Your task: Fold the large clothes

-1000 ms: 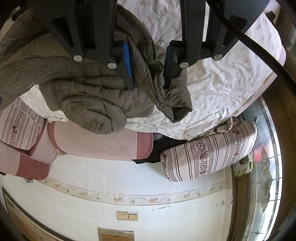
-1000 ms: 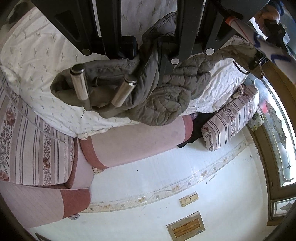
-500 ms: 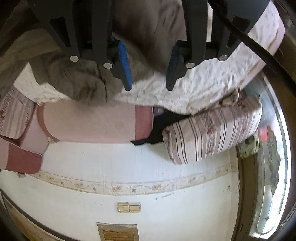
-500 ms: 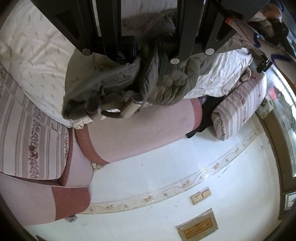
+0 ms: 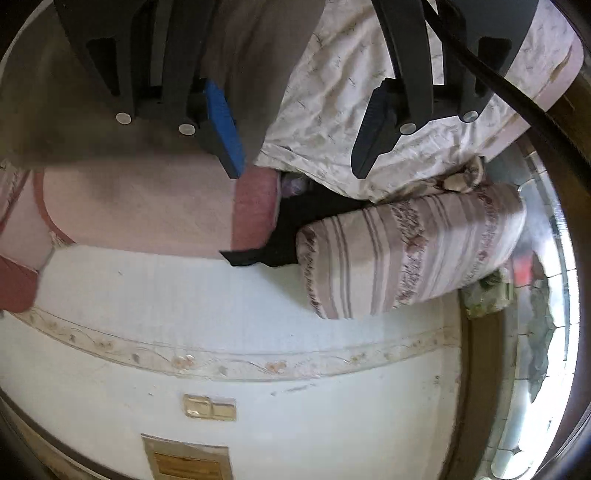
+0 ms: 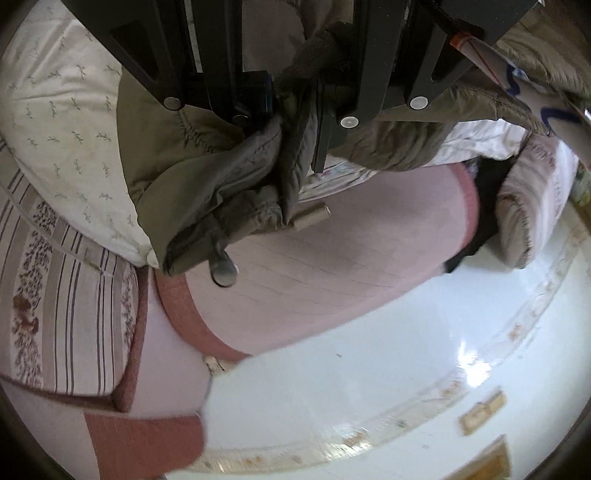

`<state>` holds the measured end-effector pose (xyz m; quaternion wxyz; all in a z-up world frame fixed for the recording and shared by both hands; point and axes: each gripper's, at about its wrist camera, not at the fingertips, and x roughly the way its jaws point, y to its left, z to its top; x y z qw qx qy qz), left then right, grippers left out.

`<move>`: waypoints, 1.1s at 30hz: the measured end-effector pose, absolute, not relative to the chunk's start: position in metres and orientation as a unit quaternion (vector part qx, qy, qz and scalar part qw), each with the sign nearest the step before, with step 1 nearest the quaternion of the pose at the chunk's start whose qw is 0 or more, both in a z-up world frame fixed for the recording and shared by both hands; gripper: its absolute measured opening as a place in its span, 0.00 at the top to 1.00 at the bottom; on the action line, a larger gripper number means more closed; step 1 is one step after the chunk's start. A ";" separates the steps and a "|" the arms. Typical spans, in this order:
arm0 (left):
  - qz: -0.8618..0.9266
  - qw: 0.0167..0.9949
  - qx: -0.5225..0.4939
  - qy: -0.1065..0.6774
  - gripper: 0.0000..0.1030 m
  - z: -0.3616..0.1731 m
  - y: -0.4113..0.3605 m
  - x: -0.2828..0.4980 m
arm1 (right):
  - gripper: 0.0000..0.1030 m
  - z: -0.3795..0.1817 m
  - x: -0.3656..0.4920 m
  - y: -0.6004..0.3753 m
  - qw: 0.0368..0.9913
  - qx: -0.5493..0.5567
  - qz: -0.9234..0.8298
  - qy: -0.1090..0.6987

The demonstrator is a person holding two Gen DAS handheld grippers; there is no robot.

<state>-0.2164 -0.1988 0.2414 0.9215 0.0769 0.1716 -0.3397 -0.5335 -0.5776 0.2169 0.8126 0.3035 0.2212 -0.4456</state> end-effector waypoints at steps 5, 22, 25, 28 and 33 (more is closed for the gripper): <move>-0.387 0.888 0.136 0.208 0.42 0.183 -0.238 -0.235 | 0.83 0.183 -0.520 -0.606 0.794 0.328 -0.455 0.235; -0.336 0.847 0.256 0.324 0.39 0.054 -0.337 -0.209 | 0.43 0.176 -0.541 -0.544 0.844 0.285 -0.410 0.197; -0.314 0.849 0.275 0.325 0.38 0.051 -0.344 -0.209 | 0.43 0.145 -0.533 -0.529 0.815 0.257 -0.443 0.271; -0.296 0.851 0.281 0.331 0.38 0.059 -0.336 -0.215 | 0.44 0.104 -0.529 -0.523 0.783 0.276 -0.437 0.346; -0.332 0.858 0.208 0.333 0.38 0.091 -0.271 -0.253 | 0.44 0.149 -0.549 -0.457 0.808 0.289 -0.434 0.275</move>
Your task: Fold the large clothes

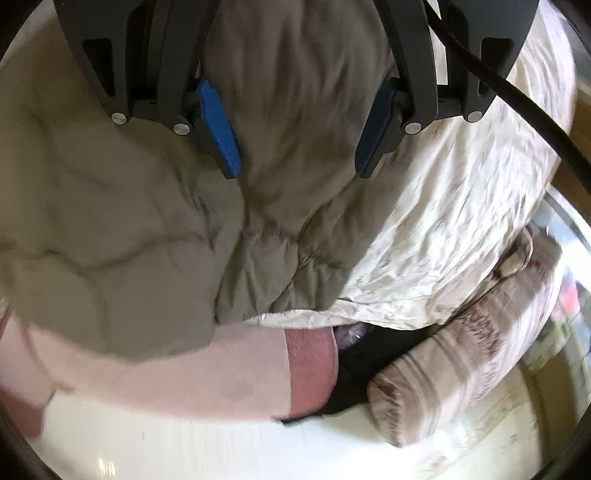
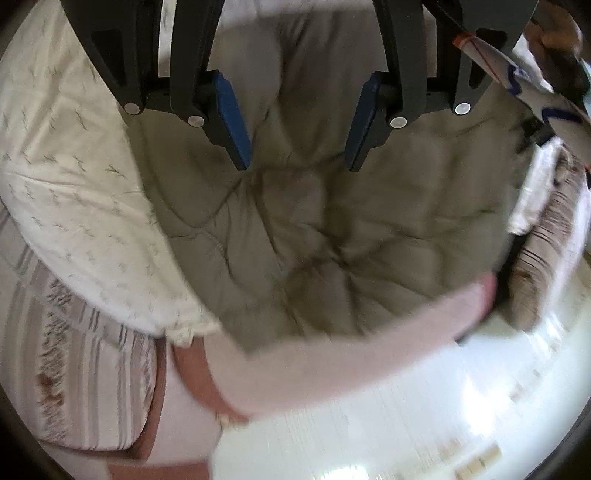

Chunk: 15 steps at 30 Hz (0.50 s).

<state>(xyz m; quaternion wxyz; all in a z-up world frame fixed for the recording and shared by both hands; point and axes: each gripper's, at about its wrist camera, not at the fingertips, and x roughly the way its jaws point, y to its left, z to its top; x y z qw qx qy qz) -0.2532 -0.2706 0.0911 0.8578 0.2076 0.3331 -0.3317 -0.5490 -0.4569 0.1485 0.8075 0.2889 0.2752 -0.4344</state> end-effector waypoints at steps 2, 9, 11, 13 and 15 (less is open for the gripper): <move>-0.341 0.860 0.178 0.336 0.38 0.099 -0.239 -0.273 | 0.44 0.166 -0.549 -0.429 0.818 0.276 -0.434 0.260; -0.326 0.864 0.145 0.356 0.37 0.097 -0.186 -0.314 | 0.44 0.170 -0.531 -0.367 0.851 0.259 -0.391 0.237; -0.320 0.870 0.154 0.341 0.37 0.100 -0.185 -0.319 | 0.50 0.165 -0.521 -0.361 0.856 0.253 -0.378 0.244; -0.313 0.879 0.159 0.322 0.37 0.100 -0.186 -0.318 | 0.51 0.163 -0.515 -0.358 0.862 0.241 -0.375 0.242; -0.307 0.887 0.157 0.308 0.37 0.098 -0.188 -0.315 | 0.50 0.158 -0.504 -0.357 0.869 0.218 -0.373 0.240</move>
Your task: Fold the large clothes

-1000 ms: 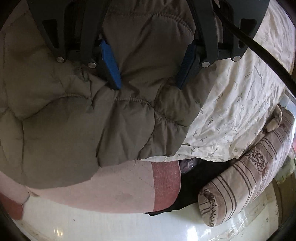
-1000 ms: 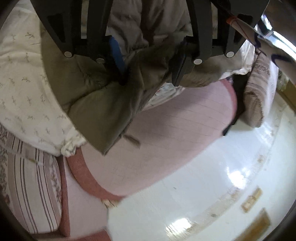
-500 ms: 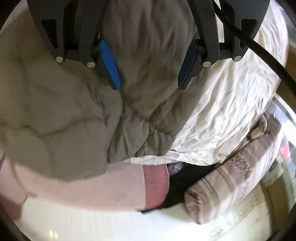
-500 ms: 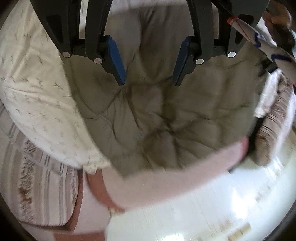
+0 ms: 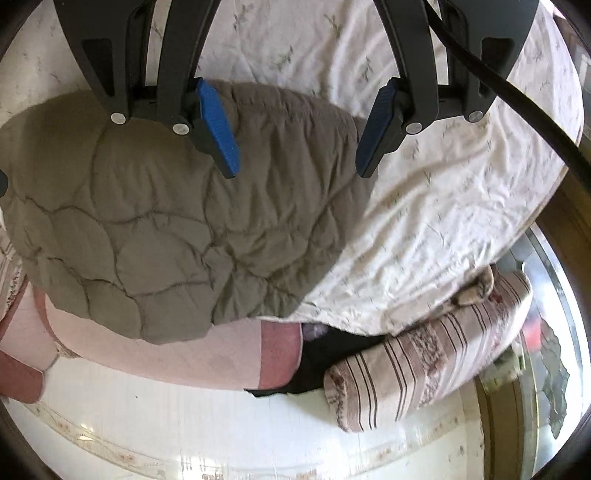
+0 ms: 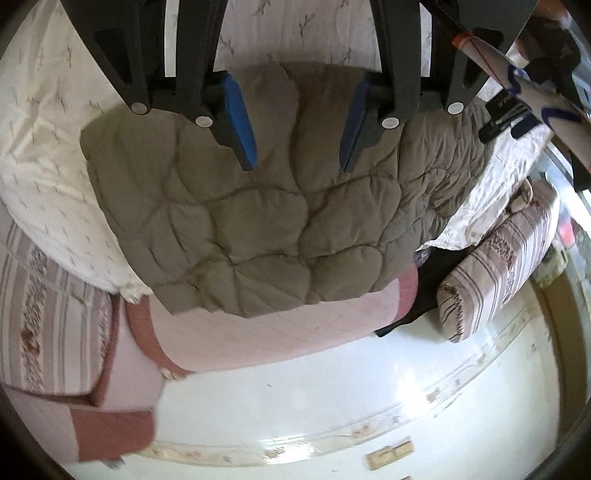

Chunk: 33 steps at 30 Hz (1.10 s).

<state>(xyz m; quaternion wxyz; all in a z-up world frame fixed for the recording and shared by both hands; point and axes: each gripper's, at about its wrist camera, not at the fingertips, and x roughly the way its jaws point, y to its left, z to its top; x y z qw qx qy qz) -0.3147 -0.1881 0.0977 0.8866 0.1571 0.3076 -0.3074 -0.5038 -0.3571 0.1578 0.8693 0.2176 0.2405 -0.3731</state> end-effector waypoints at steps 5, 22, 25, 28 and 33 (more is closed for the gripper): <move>-0.316 0.876 0.163 0.326 0.37 0.072 -0.213 -0.291 | 0.51 0.129 -0.468 -0.375 0.860 0.201 -0.382 0.273; -0.298 0.884 0.182 0.311 0.26 0.060 -0.229 -0.278 | 0.49 0.107 -0.455 -0.397 0.852 0.223 -0.376 0.288; -0.292 0.893 0.152 0.305 0.26 0.073 -0.217 -0.275 | 0.49 0.132 -0.488 -0.408 0.848 0.228 -0.418 0.234; -0.269 0.906 0.127 0.301 0.26 0.083 -0.205 -0.262 | 0.56 0.135 -0.524 -0.431 0.813 0.254 -0.477 0.215; -0.261 0.882 0.105 0.378 0.26 0.059 -0.207 -0.234 | 0.62 0.105 -0.554 -0.462 0.754 0.339 -0.510 0.239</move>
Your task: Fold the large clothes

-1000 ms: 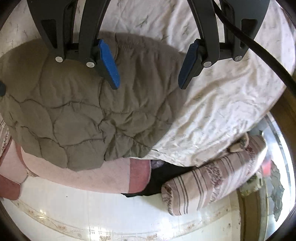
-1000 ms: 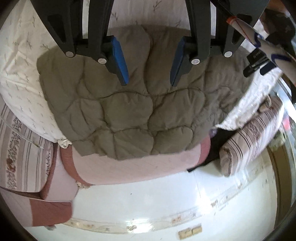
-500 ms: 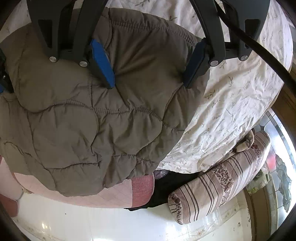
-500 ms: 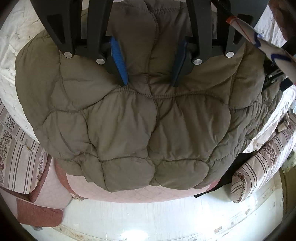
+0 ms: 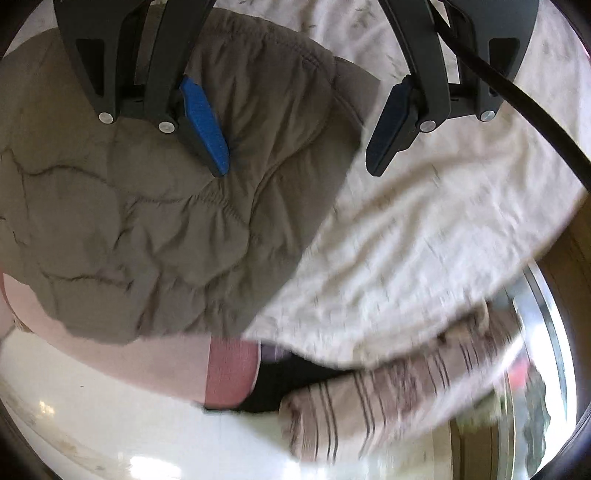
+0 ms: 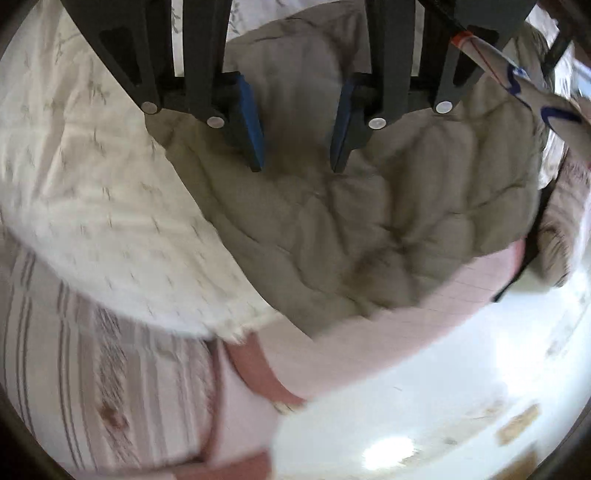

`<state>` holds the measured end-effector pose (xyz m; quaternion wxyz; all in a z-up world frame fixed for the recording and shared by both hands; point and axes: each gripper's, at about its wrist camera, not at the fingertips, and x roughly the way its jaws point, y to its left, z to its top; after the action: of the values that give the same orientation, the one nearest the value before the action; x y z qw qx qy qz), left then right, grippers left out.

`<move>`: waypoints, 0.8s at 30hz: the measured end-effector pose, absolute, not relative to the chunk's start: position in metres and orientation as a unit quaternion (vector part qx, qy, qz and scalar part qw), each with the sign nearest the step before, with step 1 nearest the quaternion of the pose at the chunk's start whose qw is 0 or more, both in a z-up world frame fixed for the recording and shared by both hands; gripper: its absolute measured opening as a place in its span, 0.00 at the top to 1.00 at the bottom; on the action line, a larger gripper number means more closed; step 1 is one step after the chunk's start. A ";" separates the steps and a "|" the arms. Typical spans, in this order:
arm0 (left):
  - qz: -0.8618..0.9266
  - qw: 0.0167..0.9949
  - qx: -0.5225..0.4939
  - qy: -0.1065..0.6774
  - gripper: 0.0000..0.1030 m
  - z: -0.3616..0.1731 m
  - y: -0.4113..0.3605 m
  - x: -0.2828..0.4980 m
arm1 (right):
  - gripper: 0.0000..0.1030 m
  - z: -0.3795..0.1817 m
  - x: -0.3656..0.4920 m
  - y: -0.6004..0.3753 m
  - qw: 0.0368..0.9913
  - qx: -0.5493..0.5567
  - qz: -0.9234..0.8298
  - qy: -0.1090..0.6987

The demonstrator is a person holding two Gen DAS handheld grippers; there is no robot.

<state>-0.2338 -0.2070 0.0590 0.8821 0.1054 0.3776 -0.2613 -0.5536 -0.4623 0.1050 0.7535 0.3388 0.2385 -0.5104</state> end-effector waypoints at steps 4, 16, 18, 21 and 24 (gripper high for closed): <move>-0.263 0.872 0.097 0.401 0.23 0.052 -0.207 -0.227 | 0.62 0.086 -0.554 -0.472 0.737 0.382 -0.500 0.247; -0.260 0.871 0.063 0.411 0.21 0.063 -0.195 -0.214 | 0.62 0.111 -0.590 -0.475 0.736 0.416 -0.502 0.184; -0.257 0.872 0.065 0.412 0.20 0.064 -0.193 -0.213 | 0.62 0.110 -0.602 -0.477 0.726 0.423 -0.513 0.178; -0.253 0.870 0.064 0.419 0.20 0.060 -0.195 -0.213 | 0.62 0.097 -0.609 -0.489 0.713 0.445 -0.507 0.191; -0.257 0.861 0.066 0.435 0.20 0.053 -0.199 -0.209 | 0.62 0.080 -0.612 -0.498 0.710 0.475 -0.479 0.204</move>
<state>-0.2091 -0.1987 0.0526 0.8607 0.0663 0.4346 -0.2568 -0.6117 -0.4977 0.0797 0.7098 0.4747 0.2040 -0.4788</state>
